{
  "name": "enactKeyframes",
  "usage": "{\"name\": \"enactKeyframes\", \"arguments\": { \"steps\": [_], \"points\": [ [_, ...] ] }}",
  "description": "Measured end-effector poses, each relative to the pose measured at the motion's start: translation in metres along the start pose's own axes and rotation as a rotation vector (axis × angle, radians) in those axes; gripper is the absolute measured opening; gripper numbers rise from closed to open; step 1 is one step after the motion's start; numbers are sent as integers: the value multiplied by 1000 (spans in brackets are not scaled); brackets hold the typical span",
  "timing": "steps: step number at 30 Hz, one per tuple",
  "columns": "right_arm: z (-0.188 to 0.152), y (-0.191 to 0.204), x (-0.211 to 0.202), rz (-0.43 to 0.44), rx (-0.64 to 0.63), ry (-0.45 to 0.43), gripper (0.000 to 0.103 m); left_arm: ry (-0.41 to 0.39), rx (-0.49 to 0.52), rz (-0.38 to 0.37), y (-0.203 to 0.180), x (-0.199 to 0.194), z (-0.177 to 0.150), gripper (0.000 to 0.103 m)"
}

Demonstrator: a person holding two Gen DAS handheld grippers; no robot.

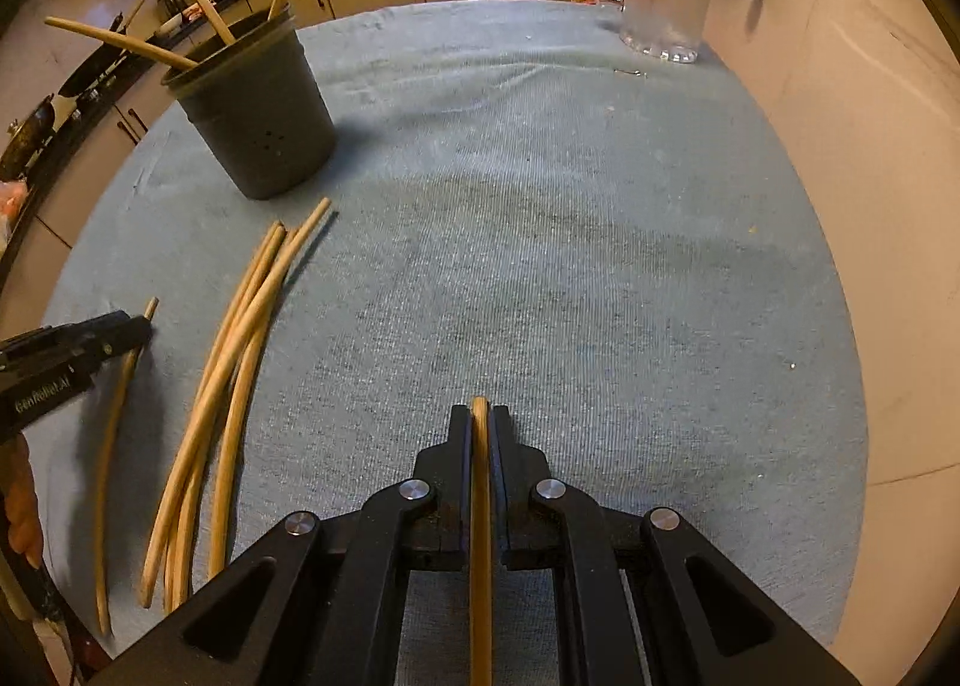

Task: Organize utensils
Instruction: 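Lift both held chopsticks and carry both tools above the holder cup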

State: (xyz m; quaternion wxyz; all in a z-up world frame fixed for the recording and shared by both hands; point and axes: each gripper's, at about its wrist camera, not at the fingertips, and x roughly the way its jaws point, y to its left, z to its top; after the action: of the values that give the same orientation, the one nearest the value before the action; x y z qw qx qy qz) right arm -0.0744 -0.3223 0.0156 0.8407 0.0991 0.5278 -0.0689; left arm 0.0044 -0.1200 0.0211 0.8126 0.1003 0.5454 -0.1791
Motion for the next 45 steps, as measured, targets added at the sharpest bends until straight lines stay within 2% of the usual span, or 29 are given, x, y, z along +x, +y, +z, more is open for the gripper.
{"name": "enactKeyframes", "arguments": {
  "steps": [3,5,7,8,10,12,15,22,26,32,38,45],
  "points": [
    [4,3,4,-18,-19,9,18,1,64,32,-11,0,-1,40],
    [5,4,5,-39,-39,17,19,5,70,25,-11,0,0,39],
    [6,5,7,-58,-61,32,19,0,79,16,-10,1,0,24],
    [7,8,7,-68,-73,38,19,-8,88,20,-8,6,1,6],
    [9,10,7,-77,-103,46,16,-26,86,26,-8,4,-1,5],
    [11,14,8,-54,-115,54,6,-45,75,13,-11,3,-5,5],
    [11,12,4,-24,-90,36,6,-85,52,-3,-12,-9,-7,5],
    [5,13,-44,14,-71,-134,6,-235,59,19,-19,-72,-22,5],
    [-1,16,-88,26,-65,-256,6,-325,62,47,-23,-103,-32,5],
    [-16,21,-146,32,-64,-409,6,-415,73,71,-30,-136,-48,5],
    [-27,31,-179,50,-40,-509,6,-480,62,69,-30,-162,-60,5],
    [-33,38,-198,53,-45,-567,6,-543,40,62,-27,-191,-71,5]
  ]
}}
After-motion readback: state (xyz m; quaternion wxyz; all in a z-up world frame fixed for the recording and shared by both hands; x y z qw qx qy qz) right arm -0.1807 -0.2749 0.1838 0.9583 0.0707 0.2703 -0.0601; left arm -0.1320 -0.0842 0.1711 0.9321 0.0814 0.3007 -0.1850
